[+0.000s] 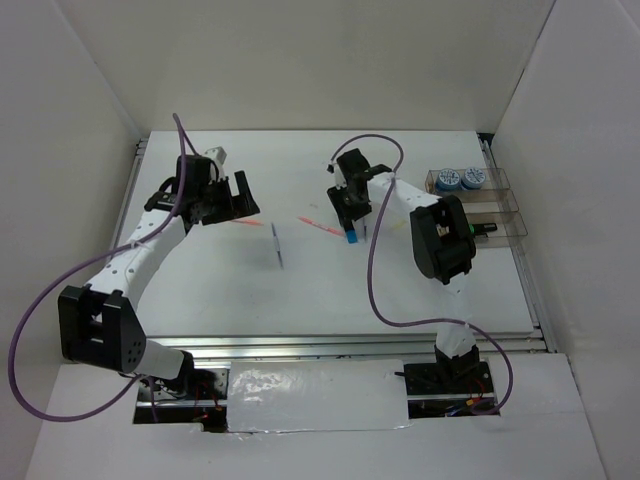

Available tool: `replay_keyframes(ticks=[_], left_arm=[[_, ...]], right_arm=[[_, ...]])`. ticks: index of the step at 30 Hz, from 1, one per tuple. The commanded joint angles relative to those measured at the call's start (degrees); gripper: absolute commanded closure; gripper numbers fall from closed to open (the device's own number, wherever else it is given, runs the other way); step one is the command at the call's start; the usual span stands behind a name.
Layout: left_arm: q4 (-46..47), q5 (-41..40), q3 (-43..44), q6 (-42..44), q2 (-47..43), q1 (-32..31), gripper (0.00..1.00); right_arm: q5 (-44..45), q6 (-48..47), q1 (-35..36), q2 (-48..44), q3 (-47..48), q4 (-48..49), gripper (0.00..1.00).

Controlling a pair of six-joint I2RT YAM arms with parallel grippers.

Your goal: Sort the stationery into containers

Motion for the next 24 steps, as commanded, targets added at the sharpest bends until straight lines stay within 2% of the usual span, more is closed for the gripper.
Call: replay_keyframes(ticks=[1,10,13,15,16,20,22,24], left_arm=[[1.41,1.46,-0.27,-0.16,1.07,0.44,0.01],[1.32,2.87,-0.09,-0.33,1.96,0.62,0.01],[1.32,2.95,-0.09,-0.42,2.31,0.7,0.01],[1.5,3.39,-0.26,-0.51,2.48,0.79,0.01],[1.41,3.39,-0.18,-0.51,2.57,0.79,0.01],[0.89,3.75,0.35,-0.33,2.75,0.88,0.01],[0.36,3.92,1.57,-0.07,2.66,0.79,0.01],[-0.35,3.4,3.15,0.37,2.48,0.97,0.01]], right_arm=[[0.02,0.15,-0.6,1.26,2.48,-1.54,0.48],[-0.77,0.42,-0.78,3.28,3.62,-3.21,0.49],[-1.12,0.33,-0.96,3.9,4.32,-4.26,0.53],[-1.65,0.42,-0.96,3.2,3.89,-4.18,0.6],[-1.91,0.42,-0.96,2.76,3.71,-4.09,0.69],[-2.35,1.38,-1.04,-0.4,4.41,-4.7,0.94],[-2.79,2.26,-1.22,-4.35,4.5,-5.14,1.0],[-4.19,5.85,-2.36,-10.04,4.24,-5.67,1.0]])
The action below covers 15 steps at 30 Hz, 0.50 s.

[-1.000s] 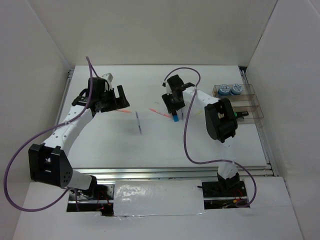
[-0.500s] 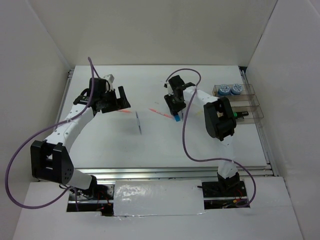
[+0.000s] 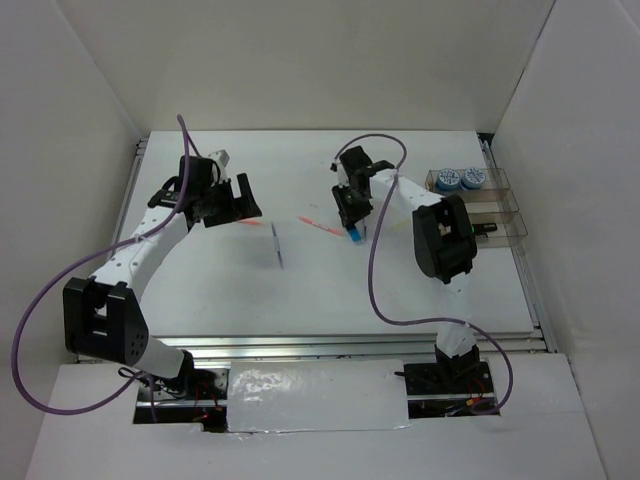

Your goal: Sort the stationery into containers

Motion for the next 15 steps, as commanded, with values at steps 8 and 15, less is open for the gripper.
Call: replay_keyframes(ticks=[8,15], left_arm=[[2.22,0.51,2.2,-0.7,-3.9,0.25,0.01],[3.71,0.86,1.32,-1.85,-4.34,0.16,0.01]], right_arm=[[-3.09,12.23,-14.84,-35.77,-10.42,-2.04,1.0],[-3.88,28.22,-38.16,-42.92,-17.28,-6.96,1.0]])
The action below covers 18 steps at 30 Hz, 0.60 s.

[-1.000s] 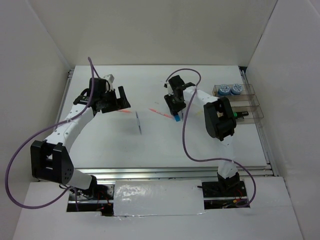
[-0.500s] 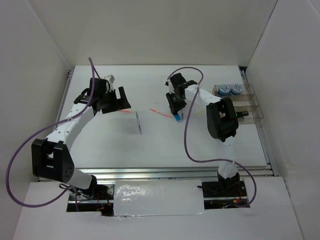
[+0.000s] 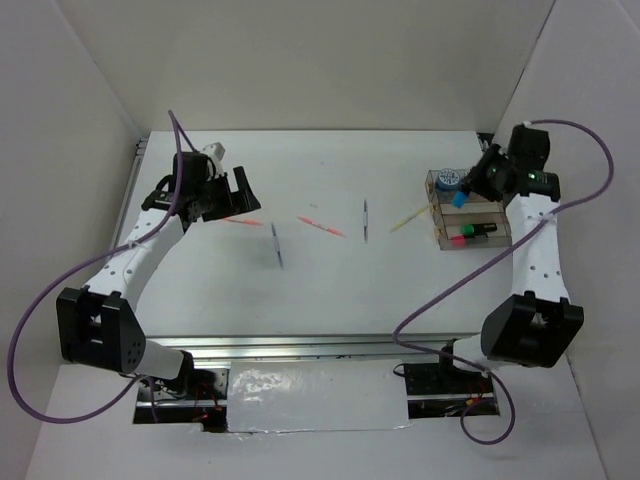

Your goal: Sort the stationery into containers

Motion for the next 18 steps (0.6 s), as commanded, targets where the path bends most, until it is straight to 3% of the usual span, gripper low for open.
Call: replay_keyframes(ticks=[1,9,18], left_arm=[[2.65,0.86,0.49,-1.56,-1.76,0.16,0.01],[3.0,1.04,0.31,-1.39,-1.05,0.16,0.01],[4.05,0.16,-1.19,-1.48,-0.09,0.16,0.01]], right_arm=[[0.2,9.97,-6.96,1.38,-2.88,-5.05,1.0],[1.26,17.01,-19.28,9.8,-1.39,-5.66,1.0],[2.06,18.93,-20.78,16.93,0.98,-4.6,0.98]])
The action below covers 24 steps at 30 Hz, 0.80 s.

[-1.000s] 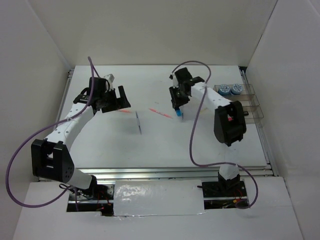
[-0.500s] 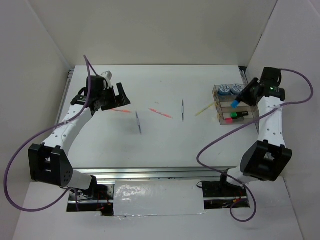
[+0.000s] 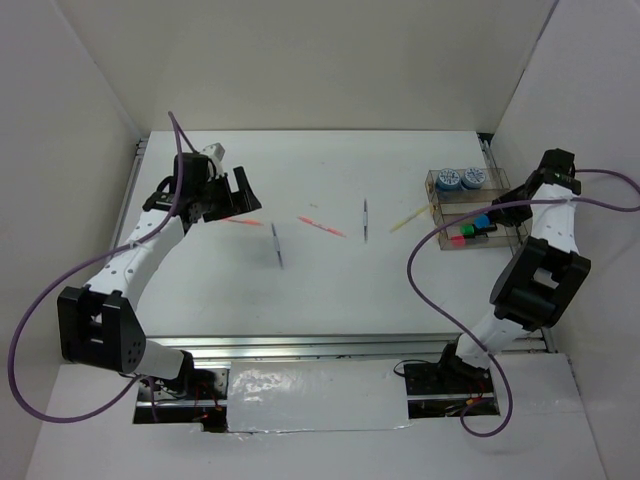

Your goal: Sort the stationery into containers

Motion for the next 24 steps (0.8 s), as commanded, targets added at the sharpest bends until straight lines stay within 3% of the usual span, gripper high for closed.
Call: replay_keyframes(ticks=[1,11,17,24], left_arm=[[2.11,0.2,-0.18,-0.43,0.44,0.07,0.01],[1.84,0.38,0.61,-0.95,2.55,0.16,0.01],[1.76,0.11,0.44,-0.87,2.55,0.07,0.01],[1.93,0.11,0.53,-1.04,3.51,0.16,0.01]], right_arm=[[0.44,3.38,-0.13,1.4,1.9,-0.1,0.98],[-2.55,8.92,3.74,3.41,-1.88,1.48,0.96],[-0.79,9.88,3.83,5.7,-2.76,1.83,0.89],[-0.88,10.76,3.92,6.93,-3.37,1.92,0.64]])
